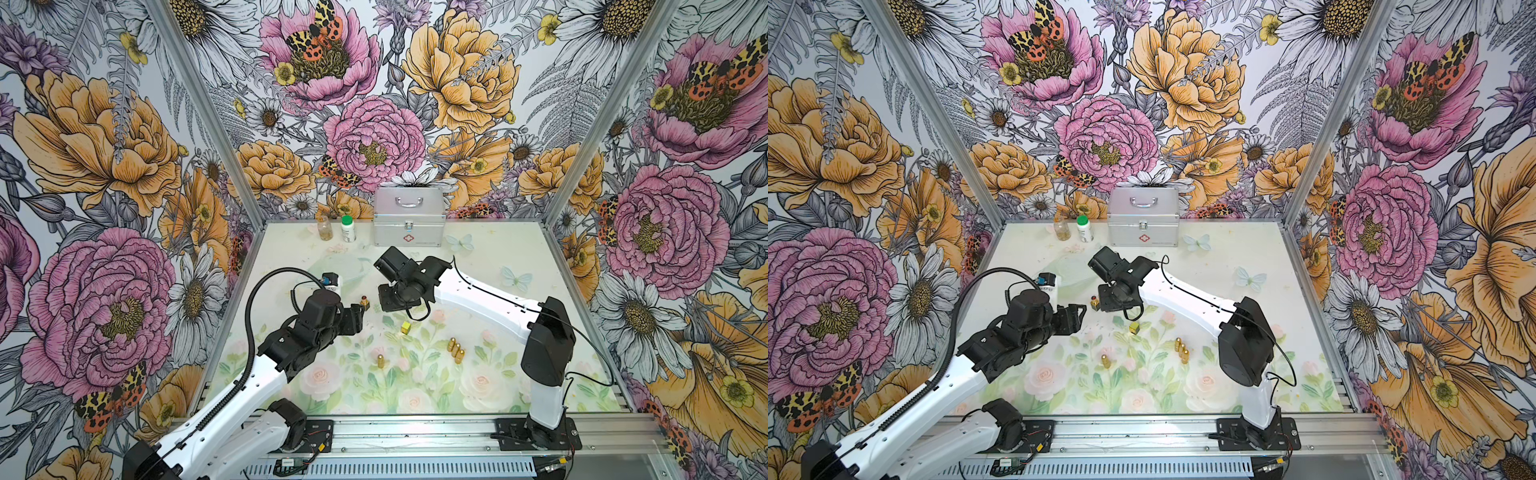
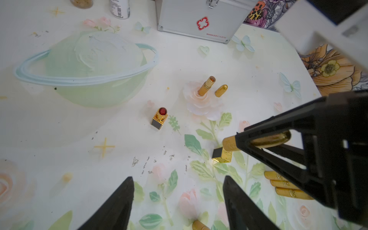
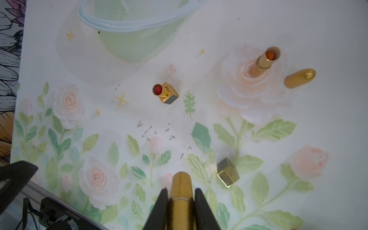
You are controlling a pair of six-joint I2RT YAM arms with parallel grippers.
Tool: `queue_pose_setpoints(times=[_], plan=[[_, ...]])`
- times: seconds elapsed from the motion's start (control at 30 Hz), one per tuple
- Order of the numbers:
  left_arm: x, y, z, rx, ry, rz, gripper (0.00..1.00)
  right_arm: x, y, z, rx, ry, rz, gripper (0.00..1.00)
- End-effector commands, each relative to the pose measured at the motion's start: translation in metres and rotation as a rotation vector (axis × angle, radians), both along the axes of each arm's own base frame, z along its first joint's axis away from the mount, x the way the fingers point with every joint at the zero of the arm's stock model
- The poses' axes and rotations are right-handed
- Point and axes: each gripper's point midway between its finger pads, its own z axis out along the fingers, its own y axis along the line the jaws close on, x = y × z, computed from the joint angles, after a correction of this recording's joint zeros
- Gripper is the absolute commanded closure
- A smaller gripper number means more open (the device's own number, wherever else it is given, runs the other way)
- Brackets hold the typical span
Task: Open the lipstick cap
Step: Pick up the lipstick at the center of the board, then open the cover of the lipstick.
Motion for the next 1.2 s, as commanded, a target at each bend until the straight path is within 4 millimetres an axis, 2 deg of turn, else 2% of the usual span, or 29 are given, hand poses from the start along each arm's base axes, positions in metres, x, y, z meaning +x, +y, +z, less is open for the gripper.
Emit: queue_pose_setpoints(times=[0.0, 0.13, 0.23, 0.47, 0.63, 0.9, 0.93, 1.03, 1.17], plan=[[0.012, -0.029, 0.023, 0.039, -0.149, -0.118, 0.29, -0.008, -0.011, 0.018, 0.029, 0.039, 0.050, 0.77], [0.011, -0.061, 0.019, 0.024, -0.214, -0.285, 0.29, -0.006, -0.024, 0.029, 0.048, 0.060, 0.047, 0.77], [0.009, -0.077, 0.021, -0.013, -0.267, -0.388, 0.30, 0.008, -0.043, 0.034, 0.052, 0.056, -0.004, 0.77], [0.009, -0.106, 0.017, -0.045, -0.270, -0.589, 0.34, 0.016, -0.069, 0.047, 0.059, 0.049, -0.062, 0.77], [0.008, -0.119, 0.010, -0.048, -0.256, -0.665, 0.43, 0.015, -0.076, 0.053, 0.068, 0.039, -0.074, 0.77], [0.013, -0.145, 0.016, -0.068, -0.284, -0.735, 0.55, 0.015, -0.075, 0.054, 0.075, 0.030, -0.072, 0.77], [0.015, -0.148, 0.018, -0.077, -0.296, -0.739, 0.57, -0.023, -0.038, 0.068, 0.285, 0.205, 0.099, 0.78], [0.020, -0.153, 0.021, -0.087, -0.312, -0.738, 0.61, -0.027, -0.033, 0.069, 0.323, 0.227, 0.112, 0.78], [0.026, -0.154, 0.023, -0.098, -0.323, -0.726, 0.71, -0.029, -0.034, 0.069, 0.323, 0.224, 0.112, 0.78]])
